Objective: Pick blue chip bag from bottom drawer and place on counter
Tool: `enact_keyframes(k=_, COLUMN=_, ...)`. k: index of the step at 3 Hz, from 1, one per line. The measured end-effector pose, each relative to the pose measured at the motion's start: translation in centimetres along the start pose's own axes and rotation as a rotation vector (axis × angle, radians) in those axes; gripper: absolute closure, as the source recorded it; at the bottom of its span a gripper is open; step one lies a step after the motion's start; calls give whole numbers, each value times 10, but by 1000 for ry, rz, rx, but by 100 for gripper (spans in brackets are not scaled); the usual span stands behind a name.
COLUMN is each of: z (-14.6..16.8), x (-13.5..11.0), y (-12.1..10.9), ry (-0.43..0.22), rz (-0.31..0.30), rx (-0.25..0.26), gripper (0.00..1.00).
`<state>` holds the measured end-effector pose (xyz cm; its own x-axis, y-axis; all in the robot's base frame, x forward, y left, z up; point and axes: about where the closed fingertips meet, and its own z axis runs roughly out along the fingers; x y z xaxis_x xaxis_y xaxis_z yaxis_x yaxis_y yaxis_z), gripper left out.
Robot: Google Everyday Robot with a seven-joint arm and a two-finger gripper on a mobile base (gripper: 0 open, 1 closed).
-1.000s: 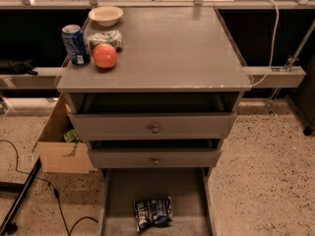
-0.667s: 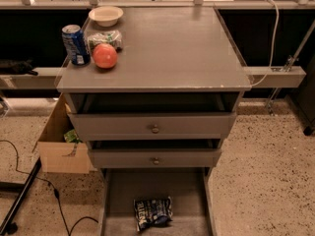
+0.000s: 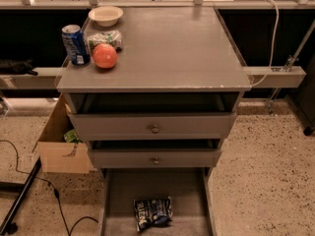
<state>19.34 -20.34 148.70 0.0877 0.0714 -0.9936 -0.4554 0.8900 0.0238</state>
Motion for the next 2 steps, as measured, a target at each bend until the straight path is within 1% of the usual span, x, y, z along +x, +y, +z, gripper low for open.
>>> enact_keyframes(k=1, z=0, x=20, y=4, ry=78, rz=-32, rx=-45, gripper=0)
enact_keyframes(k=2, z=-1, x=35, y=9, ry=135, rz=-58, rx=-72, gripper=0)
